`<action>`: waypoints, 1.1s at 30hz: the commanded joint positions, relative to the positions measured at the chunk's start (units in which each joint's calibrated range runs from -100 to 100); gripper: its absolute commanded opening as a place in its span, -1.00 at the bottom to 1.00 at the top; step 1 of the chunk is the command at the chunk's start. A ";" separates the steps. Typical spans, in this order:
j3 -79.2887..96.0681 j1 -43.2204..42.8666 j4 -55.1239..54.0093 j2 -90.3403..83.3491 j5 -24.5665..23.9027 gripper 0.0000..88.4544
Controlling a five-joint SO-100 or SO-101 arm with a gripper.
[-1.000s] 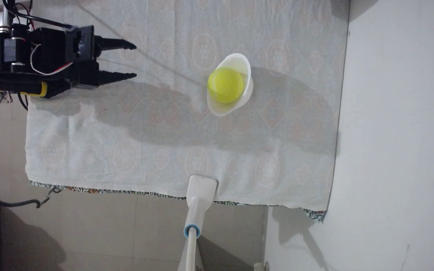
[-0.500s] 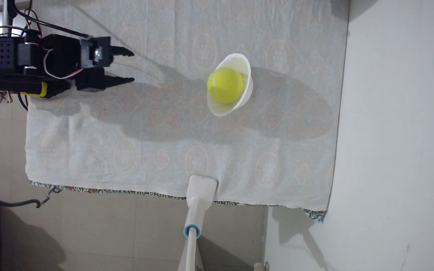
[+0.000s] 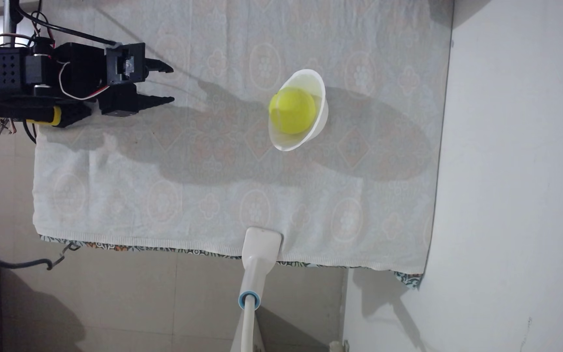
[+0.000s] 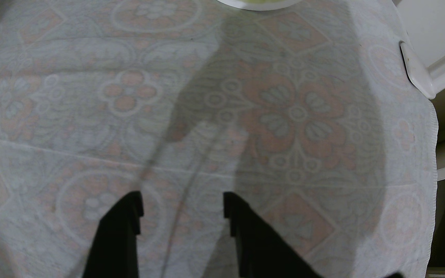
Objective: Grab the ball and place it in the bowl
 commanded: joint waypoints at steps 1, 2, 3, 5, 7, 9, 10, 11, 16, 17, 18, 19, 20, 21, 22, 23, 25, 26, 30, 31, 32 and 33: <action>0.63 2.93 -0.06 -0.72 0.73 -0.61; 0.63 4.14 0.19 -0.81 1.12 -0.62; 0.63 4.80 0.44 -0.81 1.37 -0.63; 0.63 5.90 1.01 -0.81 1.81 -0.65; 0.63 6.01 2.16 -0.81 1.95 -0.67; 0.63 5.68 2.57 -0.81 1.86 -0.67; 0.63 5.46 2.82 -0.81 1.81 -0.67; 0.63 5.24 2.98 -0.81 1.61 -0.67; 0.63 1.17 3.97 -0.81 0.68 -0.72; 0.63 0.95 3.97 -0.81 0.63 -0.73; 0.63 0.84 3.97 -0.81 0.49 -0.73; 0.63 0.84 3.97 -0.81 0.44 -0.73; 0.63 1.17 4.05 -0.81 0.34 -0.73; 0.63 1.28 4.05 -0.81 0.29 -0.73; 0.63 1.28 4.13 -0.81 0.29 -0.74; 0.63 1.28 4.13 -0.81 0.24 -0.74; 0.63 1.28 4.13 -0.81 0.24 -0.76; 0.63 1.28 4.13 -0.81 0.24 -0.79; 0.63 0.95 4.13 -0.81 0.44 -1.00; 0.63 1.06 4.21 -0.81 0.44 -1.00; 0.63 1.06 4.21 -0.81 0.39 -1.00; 0.63 1.06 4.21 -0.81 0.39 -1.00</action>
